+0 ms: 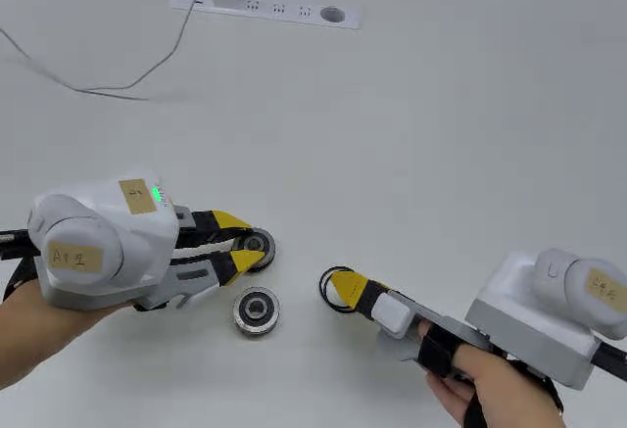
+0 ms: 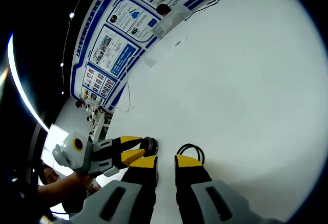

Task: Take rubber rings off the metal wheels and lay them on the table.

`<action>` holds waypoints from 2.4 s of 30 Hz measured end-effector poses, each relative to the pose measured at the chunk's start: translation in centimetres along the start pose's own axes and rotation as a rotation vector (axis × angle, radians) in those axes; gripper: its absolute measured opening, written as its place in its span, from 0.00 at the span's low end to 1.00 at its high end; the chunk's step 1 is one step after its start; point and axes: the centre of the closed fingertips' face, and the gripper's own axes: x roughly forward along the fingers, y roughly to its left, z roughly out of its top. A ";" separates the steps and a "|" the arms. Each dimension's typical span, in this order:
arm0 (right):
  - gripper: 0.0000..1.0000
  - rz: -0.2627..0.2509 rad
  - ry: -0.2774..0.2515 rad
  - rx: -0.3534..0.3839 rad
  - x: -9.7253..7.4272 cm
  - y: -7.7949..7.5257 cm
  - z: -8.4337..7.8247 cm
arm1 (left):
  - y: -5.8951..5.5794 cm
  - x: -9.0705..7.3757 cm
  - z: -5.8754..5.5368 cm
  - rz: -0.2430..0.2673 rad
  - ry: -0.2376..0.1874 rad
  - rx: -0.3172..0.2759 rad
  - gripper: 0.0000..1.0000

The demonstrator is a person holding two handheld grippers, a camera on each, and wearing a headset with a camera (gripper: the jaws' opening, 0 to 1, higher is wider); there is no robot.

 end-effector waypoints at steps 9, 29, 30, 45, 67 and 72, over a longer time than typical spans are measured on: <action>0.14 0.012 -0.002 0.010 0.3 0.3 0.2 | -0.1 0.0 -0.1 -0.008 0.005 0.008 0.15; 0.20 0.125 -0.003 -0.021 2.0 3.0 1.1 | -0.2 0.0 -0.3 -0.018 0.011 0.045 0.14; 0.22 0.149 0.002 -0.033 2.3 3.5 1.1 | -0.2 0.0 -0.3 -0.018 0.011 0.049 0.14; 0.52 0.244 0.083 -0.030 4.8 5.8 0.0 | -0.1 0.1 -0.3 -0.047 0.011 0.077 0.13; 0.55 0.255 0.128 0.018 6.6 6.0 -1.1 | 0.0 0.1 -0.3 -0.063 -0.011 0.072 0.13; 0.55 0.254 0.130 0.018 6.6 6.0 -1.1 | 0.0 0.1 -0.3 -0.061 -0.012 0.070 0.13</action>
